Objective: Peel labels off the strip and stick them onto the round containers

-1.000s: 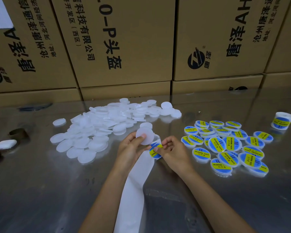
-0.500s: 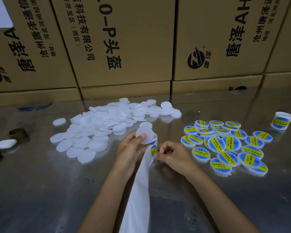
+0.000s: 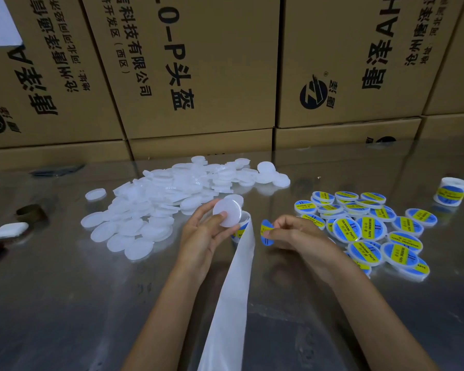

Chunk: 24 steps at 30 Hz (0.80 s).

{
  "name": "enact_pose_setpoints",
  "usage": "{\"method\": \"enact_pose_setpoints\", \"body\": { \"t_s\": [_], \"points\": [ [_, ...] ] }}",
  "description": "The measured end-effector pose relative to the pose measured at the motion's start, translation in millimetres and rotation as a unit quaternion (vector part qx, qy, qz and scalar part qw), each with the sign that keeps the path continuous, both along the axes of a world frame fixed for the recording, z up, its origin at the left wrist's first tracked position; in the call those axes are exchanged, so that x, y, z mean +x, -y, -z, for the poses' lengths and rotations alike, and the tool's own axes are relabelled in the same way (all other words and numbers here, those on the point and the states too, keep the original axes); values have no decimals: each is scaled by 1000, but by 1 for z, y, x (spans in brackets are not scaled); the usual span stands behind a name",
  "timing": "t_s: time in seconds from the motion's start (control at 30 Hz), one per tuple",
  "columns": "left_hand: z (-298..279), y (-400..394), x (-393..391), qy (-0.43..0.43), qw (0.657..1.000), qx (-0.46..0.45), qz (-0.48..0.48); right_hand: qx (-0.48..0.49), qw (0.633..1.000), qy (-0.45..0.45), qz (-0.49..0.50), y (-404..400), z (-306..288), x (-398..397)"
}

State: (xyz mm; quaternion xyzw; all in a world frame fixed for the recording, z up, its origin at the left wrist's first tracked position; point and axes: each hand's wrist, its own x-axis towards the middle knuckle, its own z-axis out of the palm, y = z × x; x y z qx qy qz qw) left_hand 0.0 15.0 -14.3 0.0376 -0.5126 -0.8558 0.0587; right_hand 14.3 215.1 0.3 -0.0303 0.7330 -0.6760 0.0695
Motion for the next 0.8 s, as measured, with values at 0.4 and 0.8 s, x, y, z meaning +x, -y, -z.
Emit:
{"method": "enact_pose_setpoints", "body": {
  "t_s": [0.4, 0.8],
  "points": [
    [-17, -22, 14, -9, 995, -50, 91, -133, 986, -72, 68, 25, -6, 4],
    [-16, -29, 19, -43, 989, -68, 121, -126, 977, -117, 129, 32, -3, 4]
  ]
}}
